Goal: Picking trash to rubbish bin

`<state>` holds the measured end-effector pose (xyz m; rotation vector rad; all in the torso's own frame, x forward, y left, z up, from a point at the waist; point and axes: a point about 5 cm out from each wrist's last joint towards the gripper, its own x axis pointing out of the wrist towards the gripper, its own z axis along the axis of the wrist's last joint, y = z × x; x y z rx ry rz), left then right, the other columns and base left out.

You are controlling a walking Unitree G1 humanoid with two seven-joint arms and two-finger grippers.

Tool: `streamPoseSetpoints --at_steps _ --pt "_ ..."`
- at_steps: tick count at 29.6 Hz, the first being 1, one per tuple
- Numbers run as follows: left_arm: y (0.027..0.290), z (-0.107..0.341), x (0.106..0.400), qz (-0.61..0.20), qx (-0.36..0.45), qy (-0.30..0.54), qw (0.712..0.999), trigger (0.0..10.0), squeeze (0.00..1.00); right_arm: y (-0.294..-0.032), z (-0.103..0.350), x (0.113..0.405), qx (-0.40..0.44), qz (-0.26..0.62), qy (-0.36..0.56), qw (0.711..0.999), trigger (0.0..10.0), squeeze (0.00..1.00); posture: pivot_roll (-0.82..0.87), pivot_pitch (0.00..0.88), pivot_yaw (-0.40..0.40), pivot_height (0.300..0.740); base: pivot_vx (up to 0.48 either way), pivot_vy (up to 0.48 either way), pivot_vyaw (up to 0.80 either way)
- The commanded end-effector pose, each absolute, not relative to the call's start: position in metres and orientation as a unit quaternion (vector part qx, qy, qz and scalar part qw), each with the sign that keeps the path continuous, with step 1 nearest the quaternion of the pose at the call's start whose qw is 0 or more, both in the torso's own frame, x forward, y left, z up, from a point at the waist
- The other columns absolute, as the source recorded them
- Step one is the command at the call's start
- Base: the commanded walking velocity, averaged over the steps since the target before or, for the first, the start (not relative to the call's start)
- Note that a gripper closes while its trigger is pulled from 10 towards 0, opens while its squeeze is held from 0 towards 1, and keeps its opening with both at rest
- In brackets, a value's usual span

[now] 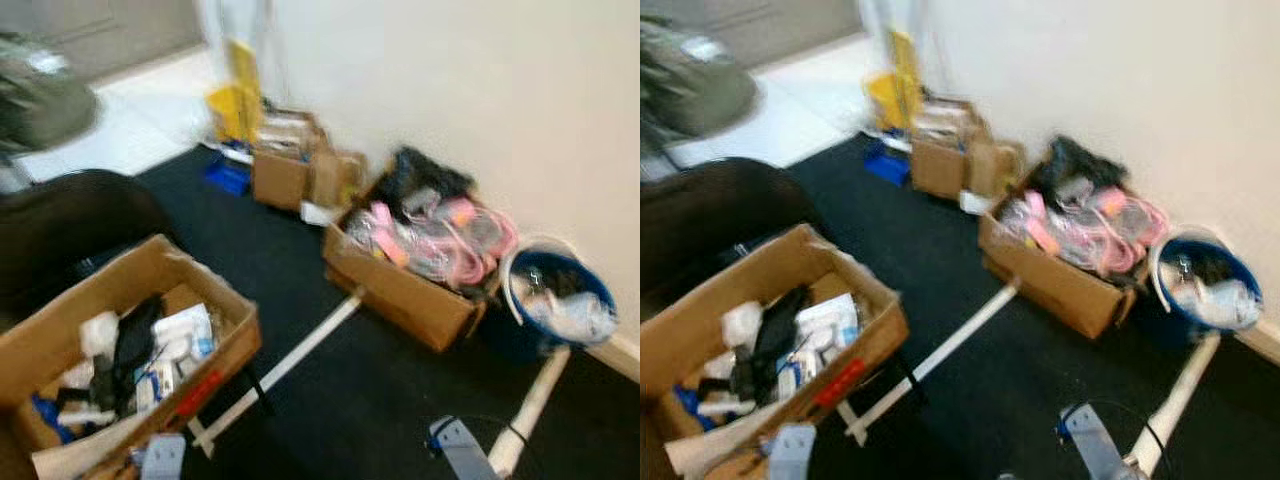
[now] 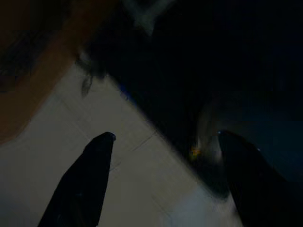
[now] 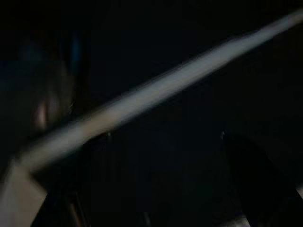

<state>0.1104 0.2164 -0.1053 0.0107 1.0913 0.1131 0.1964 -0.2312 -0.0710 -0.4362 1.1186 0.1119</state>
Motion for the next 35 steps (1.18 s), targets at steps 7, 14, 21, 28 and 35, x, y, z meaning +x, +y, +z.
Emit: streamPoseSetpoints --at_steps 7,14,21,28,35 --pt "0.219 -0.109 0.093 0.074 -0.014 0.531 0.844 10.0 0.00 -0.227 -0.074 0.192 -0.190 0.041 0.528 0.827 10.0 0.00 0.10 0.091 0.035 0.740 0.000 0.000 -0.80" --pt "0.233 -0.105 0.095 0.101 -0.027 0.512 0.853 10.0 0.00 -0.208 -0.075 0.199 -0.192 0.074 0.517 0.831 10.0 0.00 0.15 0.106 0.025 0.740 0.000 0.000 -0.11" --pt "0.235 -0.105 0.092 0.103 -0.034 0.515 0.850 10.0 0.00 -0.193 -0.075 0.203 -0.199 0.100 0.510 0.831 10.0 0.00 0.15 0.094 0.023 0.740 0.000 -0.171 0.00" --pt "0.229 -0.106 0.096 0.114 -0.053 0.510 0.851 10.0 0.00 -0.183 -0.075 0.205 -0.196 0.118 0.506 0.832 10.0 0.00 0.14 0.083 0.005 0.740 0.000 -0.444 0.00" --pt "0.223 -0.106 0.101 0.104 -0.052 0.512 0.851 10.0 0.00 -0.189 -0.077 0.201 -0.209 0.118 0.518 0.821 10.0 0.00 0.12 0.080 0.006 0.740 0.000 -0.087 -0.57"
